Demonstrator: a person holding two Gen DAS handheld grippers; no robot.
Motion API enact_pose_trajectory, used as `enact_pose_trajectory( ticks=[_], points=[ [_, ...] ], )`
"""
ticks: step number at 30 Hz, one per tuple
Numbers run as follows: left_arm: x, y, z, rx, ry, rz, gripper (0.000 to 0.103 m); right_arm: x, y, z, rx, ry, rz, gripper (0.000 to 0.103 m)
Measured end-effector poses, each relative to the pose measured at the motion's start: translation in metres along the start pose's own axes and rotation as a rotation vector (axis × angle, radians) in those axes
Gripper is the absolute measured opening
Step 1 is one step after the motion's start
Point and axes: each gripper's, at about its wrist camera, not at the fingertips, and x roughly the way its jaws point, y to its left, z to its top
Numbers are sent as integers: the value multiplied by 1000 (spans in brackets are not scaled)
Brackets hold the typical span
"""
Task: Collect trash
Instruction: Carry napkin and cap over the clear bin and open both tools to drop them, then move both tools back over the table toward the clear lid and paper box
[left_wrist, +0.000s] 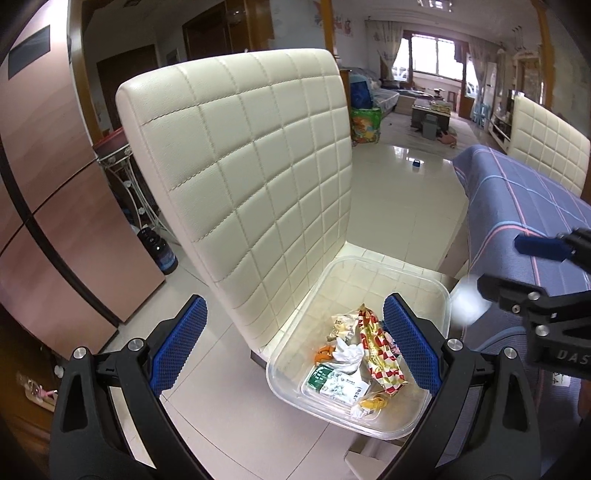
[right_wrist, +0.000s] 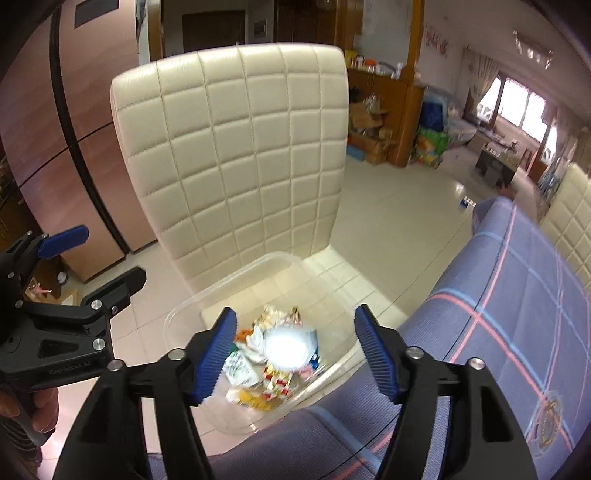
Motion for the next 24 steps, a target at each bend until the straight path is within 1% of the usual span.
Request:
enact_pose_trajectory(
  ticks=[3, 6, 11, 13, 15, 19, 24],
  points=[
    [-2, 0, -1, -3, -3, -1, 95, -2, -4, 0, 10, -2, -9, 65],
    [-6, -4, 0, -4, -5, -11, 95, -7, -9, -2, 23, 4, 0, 65],
    [-16, -18, 3, 12, -17, -46, 95, -25, -25, -15, 47, 2, -45, 65],
    [-21, -28, 4, 25, -22, -65, 95, -34, -39, -23, 76, 3, -72, 65],
    [-27, -45, 7, 47, -28, -96, 95, -43, -52, -31, 102, 4, -91, 65],
    [-38, -82, 9, 107, -38, -146, 95, -71, -90, -55, 178, -4, -163, 65],
    [-55, -147, 11, 211, -43, -237, 96, -116, -146, -97, 297, -30, -257, 65]
  ],
)
